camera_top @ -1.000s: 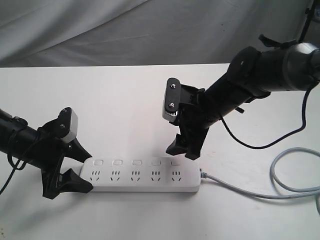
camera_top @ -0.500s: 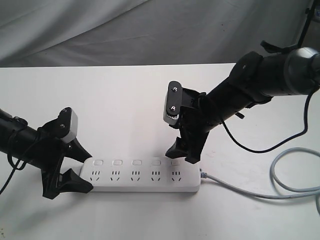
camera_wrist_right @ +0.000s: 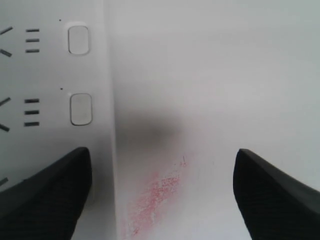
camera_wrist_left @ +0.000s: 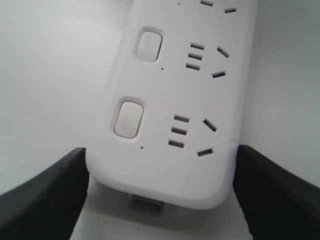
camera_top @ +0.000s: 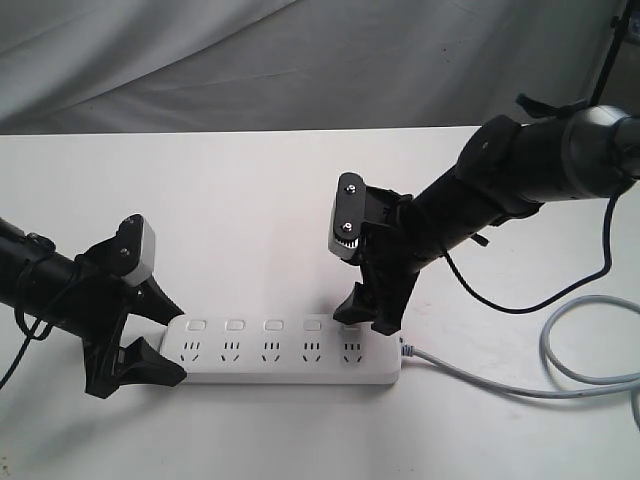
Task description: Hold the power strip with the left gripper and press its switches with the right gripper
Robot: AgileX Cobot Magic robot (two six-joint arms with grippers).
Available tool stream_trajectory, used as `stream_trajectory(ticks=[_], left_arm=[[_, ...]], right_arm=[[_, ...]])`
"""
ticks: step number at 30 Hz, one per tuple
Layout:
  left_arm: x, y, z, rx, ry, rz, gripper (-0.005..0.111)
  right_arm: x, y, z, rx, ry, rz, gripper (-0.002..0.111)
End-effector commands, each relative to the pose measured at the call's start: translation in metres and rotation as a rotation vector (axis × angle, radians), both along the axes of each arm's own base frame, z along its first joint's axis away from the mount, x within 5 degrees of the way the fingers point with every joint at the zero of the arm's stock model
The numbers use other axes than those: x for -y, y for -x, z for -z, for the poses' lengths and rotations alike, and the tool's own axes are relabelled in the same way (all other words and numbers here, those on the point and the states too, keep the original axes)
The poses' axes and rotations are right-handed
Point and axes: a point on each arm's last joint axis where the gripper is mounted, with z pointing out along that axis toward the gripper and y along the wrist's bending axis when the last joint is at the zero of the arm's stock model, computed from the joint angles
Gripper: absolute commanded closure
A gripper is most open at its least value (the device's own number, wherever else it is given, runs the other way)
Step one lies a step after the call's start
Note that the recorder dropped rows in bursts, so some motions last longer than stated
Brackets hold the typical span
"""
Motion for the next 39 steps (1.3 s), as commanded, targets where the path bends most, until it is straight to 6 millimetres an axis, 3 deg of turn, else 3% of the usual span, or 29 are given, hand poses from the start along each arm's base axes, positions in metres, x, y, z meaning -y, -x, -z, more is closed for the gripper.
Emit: stream_trajectory(ticks=[1,27,30,39], left_arm=[[0.002,0.001,0.001,0.0,-0.003,0.01,0.078],[0.002,0.001,0.001,0.0,-0.003,0.01,0.078],[0.002,0.001,0.001,0.0,-0.003,0.01,0.078],[0.002,0.001,0.001,0.0,-0.003,0.01,0.078]], right_arm=[[0.004,0.004,0.006,-0.012,0.03,-0.024,0.036],[0.009,0.007,0.028,-0.034,0.1,-0.067,0.036],[0.006,0.006,0.02,-0.026,0.068,-0.05,0.036],[0.0,0.011,-0.042,0.082,-0.056,0.004,0.036]])
